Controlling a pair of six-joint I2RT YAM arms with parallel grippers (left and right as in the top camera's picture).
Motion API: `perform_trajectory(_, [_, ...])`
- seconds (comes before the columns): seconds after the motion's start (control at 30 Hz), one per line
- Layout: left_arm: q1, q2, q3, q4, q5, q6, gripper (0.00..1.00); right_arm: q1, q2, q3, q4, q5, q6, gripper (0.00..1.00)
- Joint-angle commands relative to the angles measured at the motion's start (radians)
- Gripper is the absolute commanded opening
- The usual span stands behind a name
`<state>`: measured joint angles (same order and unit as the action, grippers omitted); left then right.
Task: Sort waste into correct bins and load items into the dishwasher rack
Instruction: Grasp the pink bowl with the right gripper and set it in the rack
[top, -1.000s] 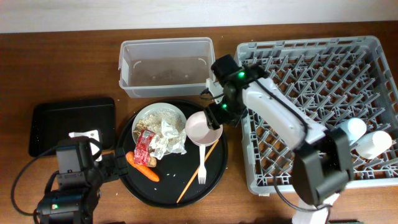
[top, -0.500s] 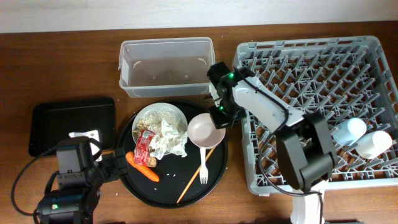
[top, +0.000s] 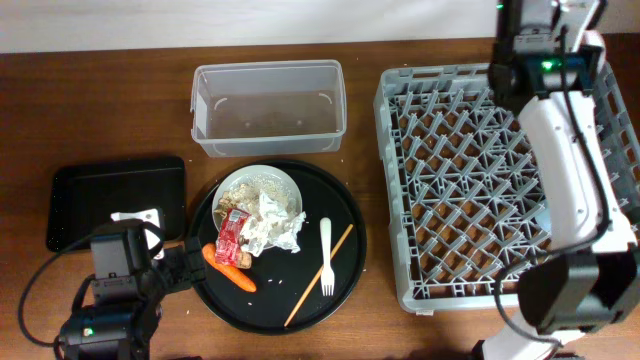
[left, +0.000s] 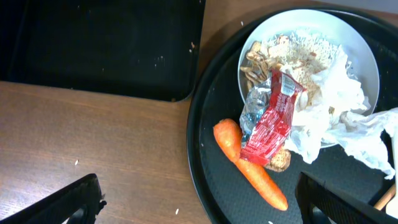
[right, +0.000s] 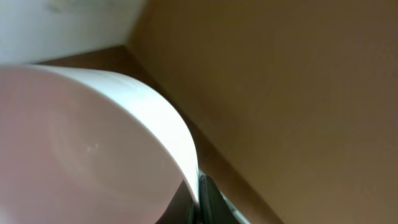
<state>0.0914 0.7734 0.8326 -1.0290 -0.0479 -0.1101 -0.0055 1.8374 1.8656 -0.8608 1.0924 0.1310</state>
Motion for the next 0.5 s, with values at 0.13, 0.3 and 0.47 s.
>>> perform_trajectory(0.13, [0.003, -0.002, 0.018, 0.003, 0.008, -0.01, 0.99, -0.208, 0.228, 0.003, 0.095, 0.034, 0.005, 0.04])
perform_trajectory(0.3, [0.003, -0.002, 0.018, 0.003, 0.008, -0.01, 0.99, -0.197, 0.342, -0.002, 0.117, 0.011, 0.005, 0.04])
perform_trajectory(0.47, [0.003, -0.002, 0.018, 0.003, 0.008, -0.01, 0.99, -0.156, 0.363, -0.017, 0.117, -0.032, 0.006, 0.04])
